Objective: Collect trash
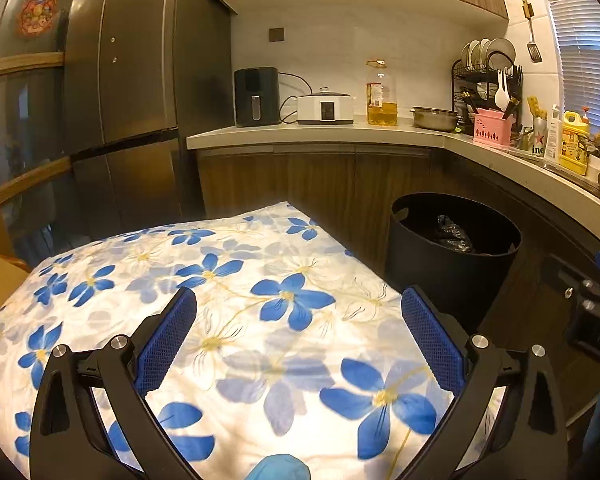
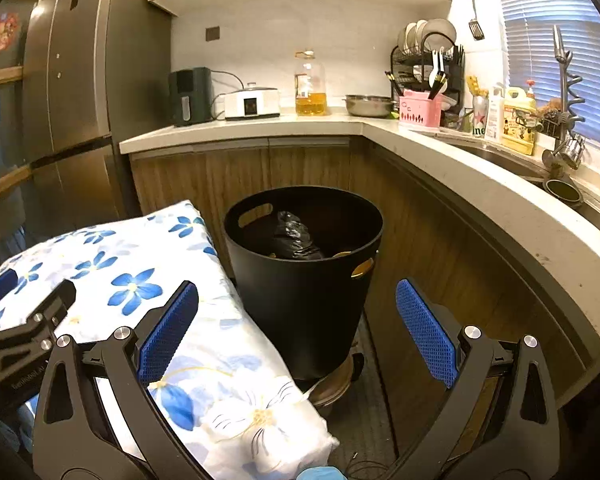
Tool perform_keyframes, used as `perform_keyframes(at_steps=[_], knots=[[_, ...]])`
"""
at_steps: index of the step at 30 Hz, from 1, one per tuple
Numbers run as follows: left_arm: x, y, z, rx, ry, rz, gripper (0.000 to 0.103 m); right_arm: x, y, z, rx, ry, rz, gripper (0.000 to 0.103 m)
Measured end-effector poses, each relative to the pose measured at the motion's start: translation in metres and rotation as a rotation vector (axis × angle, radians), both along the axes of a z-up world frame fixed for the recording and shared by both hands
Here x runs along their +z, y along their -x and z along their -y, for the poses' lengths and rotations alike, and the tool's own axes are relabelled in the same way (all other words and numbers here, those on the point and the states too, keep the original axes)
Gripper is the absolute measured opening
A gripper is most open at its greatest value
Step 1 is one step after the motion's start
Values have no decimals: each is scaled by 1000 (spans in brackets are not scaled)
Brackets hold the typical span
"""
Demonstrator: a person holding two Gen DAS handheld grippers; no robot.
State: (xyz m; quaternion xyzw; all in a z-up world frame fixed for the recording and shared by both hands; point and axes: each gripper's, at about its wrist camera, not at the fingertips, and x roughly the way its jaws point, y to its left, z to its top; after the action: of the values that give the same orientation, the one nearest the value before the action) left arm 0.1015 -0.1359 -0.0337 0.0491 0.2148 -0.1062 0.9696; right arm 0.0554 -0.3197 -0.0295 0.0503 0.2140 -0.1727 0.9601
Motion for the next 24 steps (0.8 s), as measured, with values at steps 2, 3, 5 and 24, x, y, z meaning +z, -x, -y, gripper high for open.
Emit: perform_keyframes(at_steps=[2, 3, 5, 24], knots=[[1, 7, -5, 0, 4, 1, 98, 3, 7, -5, 1, 1, 8, 98], [1, 9, -7, 1, 5, 3, 98, 5, 12, -8, 4, 1, 16, 98], [1, 16, -12, 0, 4, 6, 98, 8, 20, -13, 5, 3, 27, 98], [12, 54, -33, 24, 6, 52, 98, 20, 62, -37, 30, 8, 84, 98]])
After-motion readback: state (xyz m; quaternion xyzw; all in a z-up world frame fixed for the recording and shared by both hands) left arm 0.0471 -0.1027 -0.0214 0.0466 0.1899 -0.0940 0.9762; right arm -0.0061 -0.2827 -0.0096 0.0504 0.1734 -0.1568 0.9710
